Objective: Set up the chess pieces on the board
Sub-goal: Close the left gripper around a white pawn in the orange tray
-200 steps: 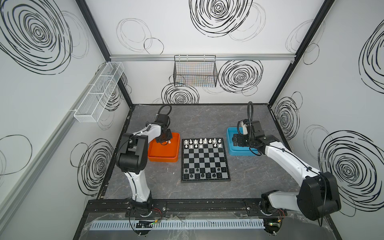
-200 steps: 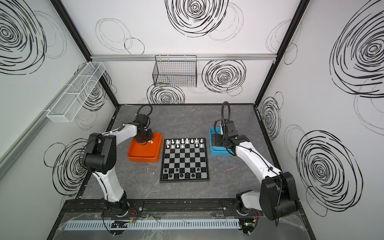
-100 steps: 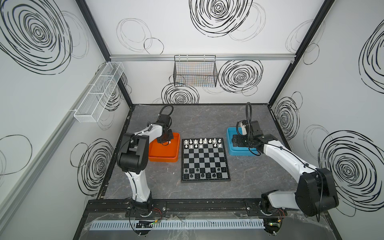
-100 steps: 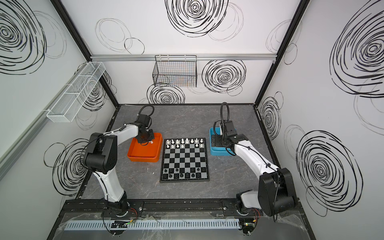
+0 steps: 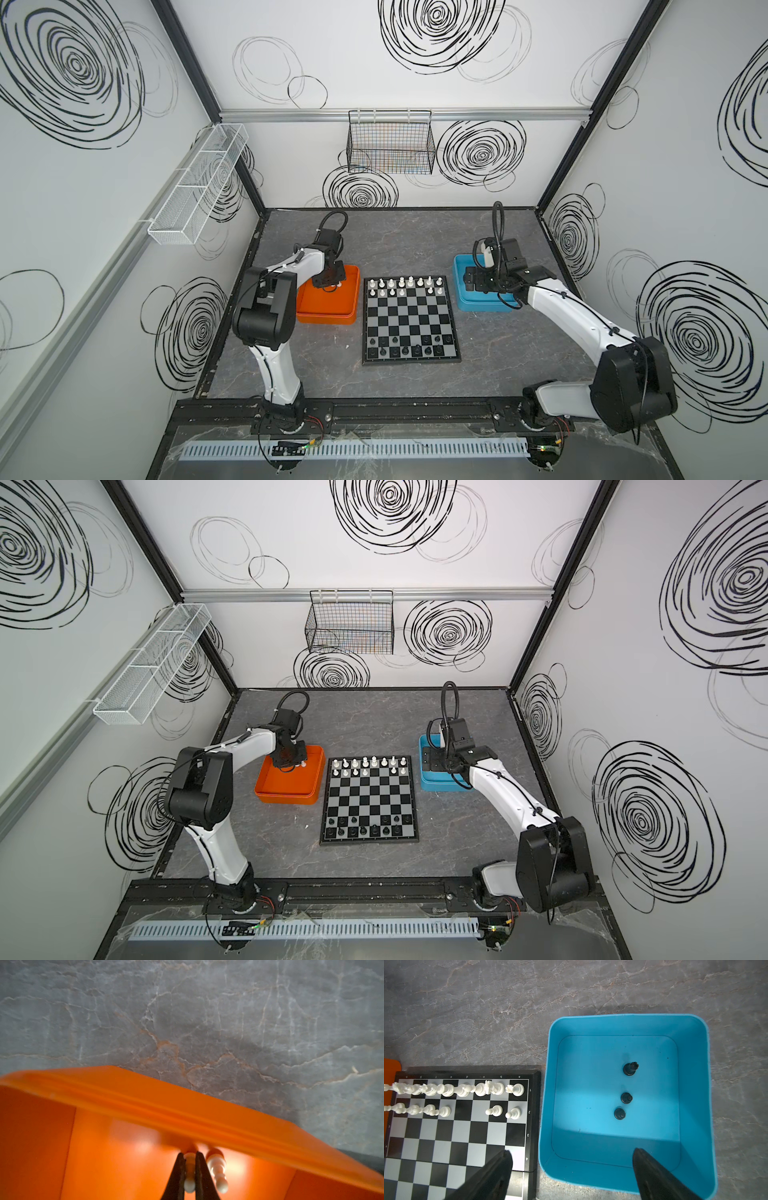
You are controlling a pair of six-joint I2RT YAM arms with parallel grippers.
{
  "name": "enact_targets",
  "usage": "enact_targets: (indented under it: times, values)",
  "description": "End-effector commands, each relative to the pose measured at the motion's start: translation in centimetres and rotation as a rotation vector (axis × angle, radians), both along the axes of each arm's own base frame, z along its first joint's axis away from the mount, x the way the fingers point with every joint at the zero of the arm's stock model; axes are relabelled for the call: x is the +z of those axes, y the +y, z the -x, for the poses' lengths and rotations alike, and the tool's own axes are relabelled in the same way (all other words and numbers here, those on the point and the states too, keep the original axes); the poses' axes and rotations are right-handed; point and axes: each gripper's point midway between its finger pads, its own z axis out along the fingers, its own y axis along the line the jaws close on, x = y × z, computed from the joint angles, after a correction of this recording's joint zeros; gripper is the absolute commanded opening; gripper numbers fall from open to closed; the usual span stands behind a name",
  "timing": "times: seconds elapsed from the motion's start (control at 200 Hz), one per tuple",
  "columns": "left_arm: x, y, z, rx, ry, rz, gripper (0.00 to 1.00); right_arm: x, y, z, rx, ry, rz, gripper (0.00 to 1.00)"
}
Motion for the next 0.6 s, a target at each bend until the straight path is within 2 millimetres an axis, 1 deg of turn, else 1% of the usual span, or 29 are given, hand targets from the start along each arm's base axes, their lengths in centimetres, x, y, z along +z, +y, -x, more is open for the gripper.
enact_targets:
  times: [0.0, 0.145, 0.22, 0.305, 0.375, 0.45, 0.555, 0.595]
  values:
    - [2.7, 0.3, 1.2, -0.029, -0.024, -0.027, 0.09, 1.0, -0.1, -0.2, 0.004, -0.003, 0.003, 0.95]
    - [5.6, -0.1, 1.8, -0.054, -0.069, -0.022, 0.10, 1.5, 0.1, -0.3, 0.007, -0.013, -0.005, 0.94]
    - [7.2, -1.0, 2.1, -0.082, -0.097, -0.018, 0.11, 1.7, 0.2, -0.2, 0.012, -0.016, -0.011, 0.95]
    - [8.6, -2.3, 2.2, -0.108, -0.117, -0.018, 0.11, 1.8, 0.2, -0.2, 0.011, -0.016, -0.013, 0.95]
    - [9.5, -4.1, 2.2, -0.140, -0.136, 0.001, 0.11, 1.8, 0.1, 0.0, 0.008, -0.016, -0.015, 0.95]
    - [10.0, -6.9, 2.4, -0.189, -0.151, 0.019, 0.12, 1.8, 0.0, 0.1, 0.004, -0.018, -0.013, 0.95]
    - [9.7, -11.3, 2.7, -0.281, -0.151, 0.039, 0.12, 1.9, -0.2, 0.3, -0.006, -0.022, -0.010, 0.95]
    - [9.4, -12.9, 2.8, -0.286, -0.143, 0.057, 0.12, 1.9, -0.3, 0.4, -0.007, -0.023, -0.008, 0.95]
